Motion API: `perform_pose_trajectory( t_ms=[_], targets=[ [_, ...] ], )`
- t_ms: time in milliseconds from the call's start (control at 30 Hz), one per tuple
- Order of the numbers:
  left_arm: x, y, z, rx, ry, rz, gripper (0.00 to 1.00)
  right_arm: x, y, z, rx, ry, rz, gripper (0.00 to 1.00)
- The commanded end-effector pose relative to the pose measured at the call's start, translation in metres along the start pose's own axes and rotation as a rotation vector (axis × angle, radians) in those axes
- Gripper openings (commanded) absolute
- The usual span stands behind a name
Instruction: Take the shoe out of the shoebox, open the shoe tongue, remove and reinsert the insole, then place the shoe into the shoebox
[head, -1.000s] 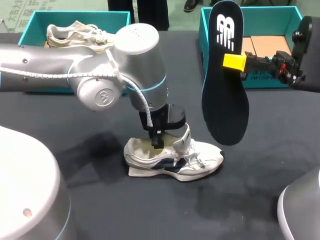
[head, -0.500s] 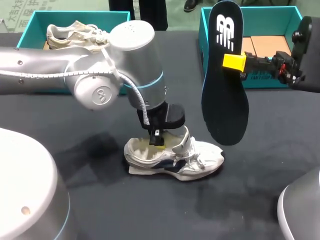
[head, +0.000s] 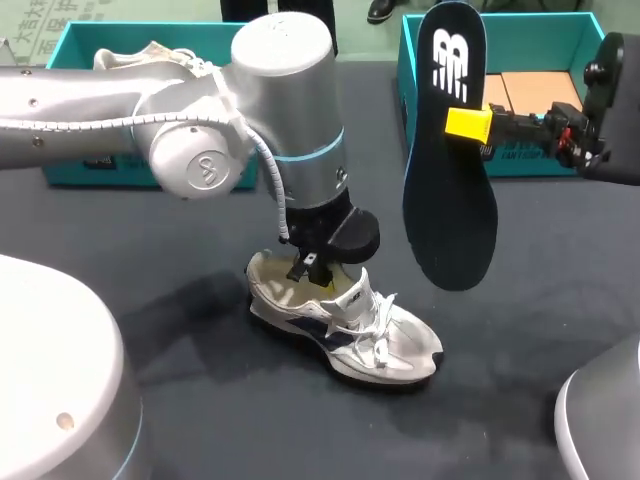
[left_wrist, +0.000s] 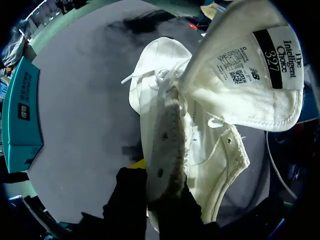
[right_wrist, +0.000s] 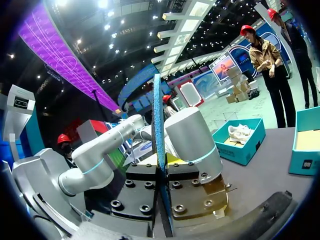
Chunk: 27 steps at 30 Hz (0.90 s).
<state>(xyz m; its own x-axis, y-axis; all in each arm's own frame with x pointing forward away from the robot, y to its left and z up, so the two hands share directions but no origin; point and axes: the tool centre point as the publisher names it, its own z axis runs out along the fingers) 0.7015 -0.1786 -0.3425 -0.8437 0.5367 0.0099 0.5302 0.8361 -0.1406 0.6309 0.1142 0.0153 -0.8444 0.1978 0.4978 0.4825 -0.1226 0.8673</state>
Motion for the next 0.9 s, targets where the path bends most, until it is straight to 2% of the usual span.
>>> perform_pose_trajectory(
  t_ms=[33, 233, 300, 333, 367, 433, 467, 633, 767, 900],
  targets=[
    [0.004, -0.005, -0.004, -0.068, -0.031, 0.126, 0.00, 0.010, -0.007, -0.004, -0.011, -0.045, 0.001, 0.00],
    [0.004, -0.005, -0.004, -0.068, -0.031, 0.126, 0.00, 0.010, -0.007, -0.004, -0.011, -0.045, 0.001, 0.00],
    [0.002, 0.001, -0.005, -0.035, -0.064, 0.233, 0.00, 0.010, -0.007, -0.004, -0.011, -0.045, 0.001, 0.00],
    [0.002, 0.004, -0.006, -0.054, -0.068, 0.226, 0.00, 0.010, -0.007, -0.004, -0.011, -0.045, 0.001, 0.00],
    [0.001, 0.006, -0.008, -0.041, -0.079, 0.303, 0.00, 0.010, -0.007, -0.004, -0.011, -0.045, 0.001, 0.00],
    [0.001, 0.007, -0.009, -0.068, -0.100, 0.375, 0.00, 0.010, -0.007, -0.004, -0.011, -0.045, 0.001, 0.00],
    [0.001, 0.006, -0.010, -0.054, -0.101, 0.446, 0.00, 0.010, -0.007, -0.004, -0.011, -0.045, 0.001, 0.00],
    [-0.002, 0.002, -0.012, -0.080, -0.126, 0.641, 0.00, 0.010, -0.007, -0.004, -0.011, -0.045, 0.001, 0.00],
    [-0.003, 0.000, -0.016, -0.111, -0.124, 0.728, 0.00, 0.010, -0.007, -0.004, -0.011, -0.045, 0.001, 0.00],
    [-0.004, -0.003, -0.016, -0.097, -0.108, 0.816, 0.00, 0.010, -0.007, -0.004, -0.011, -0.045, 0.001, 0.00]
  ],
)
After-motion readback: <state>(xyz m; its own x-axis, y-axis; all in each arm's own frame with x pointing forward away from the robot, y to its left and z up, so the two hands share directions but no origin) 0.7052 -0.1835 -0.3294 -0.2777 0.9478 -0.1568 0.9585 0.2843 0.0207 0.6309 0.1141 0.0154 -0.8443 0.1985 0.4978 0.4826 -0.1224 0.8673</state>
